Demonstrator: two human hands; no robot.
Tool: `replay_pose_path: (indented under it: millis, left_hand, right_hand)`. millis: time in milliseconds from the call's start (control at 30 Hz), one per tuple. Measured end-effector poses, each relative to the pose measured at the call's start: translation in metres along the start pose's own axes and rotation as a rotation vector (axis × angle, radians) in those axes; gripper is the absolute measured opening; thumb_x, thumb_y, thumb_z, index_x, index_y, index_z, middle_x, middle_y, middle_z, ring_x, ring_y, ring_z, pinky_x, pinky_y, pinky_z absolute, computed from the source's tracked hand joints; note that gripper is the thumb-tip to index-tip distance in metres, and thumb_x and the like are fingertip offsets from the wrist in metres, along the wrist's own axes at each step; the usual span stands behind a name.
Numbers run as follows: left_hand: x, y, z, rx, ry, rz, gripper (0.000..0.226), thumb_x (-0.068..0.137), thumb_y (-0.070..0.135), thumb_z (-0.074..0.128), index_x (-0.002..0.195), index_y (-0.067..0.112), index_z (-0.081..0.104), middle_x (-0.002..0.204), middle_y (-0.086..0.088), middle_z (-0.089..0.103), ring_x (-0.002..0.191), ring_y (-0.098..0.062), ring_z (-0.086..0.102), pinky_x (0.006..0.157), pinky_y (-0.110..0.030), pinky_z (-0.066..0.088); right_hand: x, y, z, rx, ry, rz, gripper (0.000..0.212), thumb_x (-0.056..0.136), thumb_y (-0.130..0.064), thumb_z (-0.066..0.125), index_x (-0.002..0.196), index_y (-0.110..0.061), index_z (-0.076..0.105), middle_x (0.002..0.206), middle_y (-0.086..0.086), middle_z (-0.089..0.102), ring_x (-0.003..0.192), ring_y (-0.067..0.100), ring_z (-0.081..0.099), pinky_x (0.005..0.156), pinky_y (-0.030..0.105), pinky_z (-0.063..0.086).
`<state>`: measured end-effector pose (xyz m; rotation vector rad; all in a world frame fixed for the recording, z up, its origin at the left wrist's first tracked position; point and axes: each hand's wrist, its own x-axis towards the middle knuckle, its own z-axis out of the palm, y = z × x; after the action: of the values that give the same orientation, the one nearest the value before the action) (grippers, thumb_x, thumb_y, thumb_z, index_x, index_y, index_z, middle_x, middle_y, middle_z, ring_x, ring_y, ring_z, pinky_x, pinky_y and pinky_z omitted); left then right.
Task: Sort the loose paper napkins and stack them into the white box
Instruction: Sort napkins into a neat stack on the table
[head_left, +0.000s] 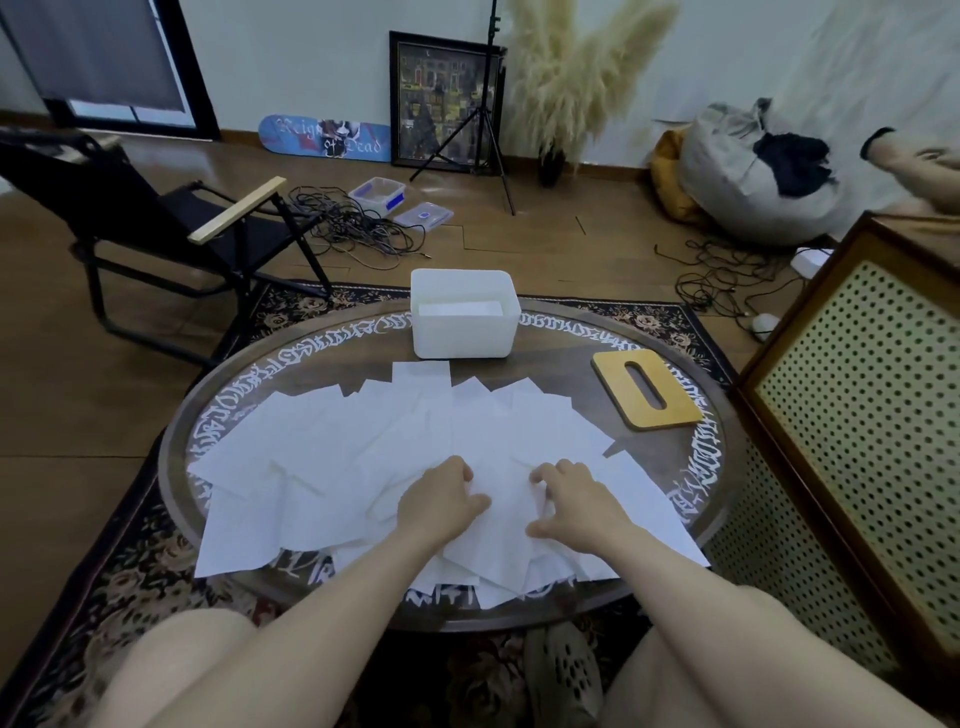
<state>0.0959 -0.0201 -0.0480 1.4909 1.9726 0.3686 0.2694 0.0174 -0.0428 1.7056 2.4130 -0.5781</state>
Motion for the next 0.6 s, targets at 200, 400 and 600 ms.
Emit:
replay_pose_path:
  millis: [200,400,600]
  left_hand:
    - [0.008,0.006,0.007,-0.124,-0.007,-0.04,0.018,0.084,0.029,0.062,0.096,0.019,0.053,0.093,0.004,0.055,0.089,-0.018,0.057,0.074,-0.032,0.045]
    - [0.012,0.0,-0.003,-0.279,0.088,-0.004,0.011,0.084,0.025,0.063,0.074,0.023,0.058,0.076,0.005,0.059,0.08,-0.02,0.061,0.065,-0.029,0.042]
    - [0.007,-0.006,-0.012,-0.616,0.154,-0.06,0.013,0.084,0.017,0.066,0.078,0.005,0.065,0.063,-0.002,0.055,0.064,-0.022,0.051,0.065,-0.033,0.041]
  right_hand:
    - [0.002,0.003,-0.002,0.103,-0.009,0.013,0.059,0.083,-0.04,0.067,0.134,-0.023,0.042,0.124,0.001,0.046,0.12,0.019,0.04,0.091,0.032,0.041]
    - [0.001,0.002,-0.006,0.24,0.047,0.089,0.057,0.087,-0.049,0.06,0.133,-0.02,0.045,0.118,-0.001,0.053,0.114,0.018,0.048,0.096,0.034,0.041]
    - [0.0,-0.008,-0.013,0.724,-0.042,0.166,0.046,0.086,-0.055,0.06,0.108,-0.015,0.058,0.096,-0.002,0.061,0.082,0.009,0.056,0.074,0.023,0.043]
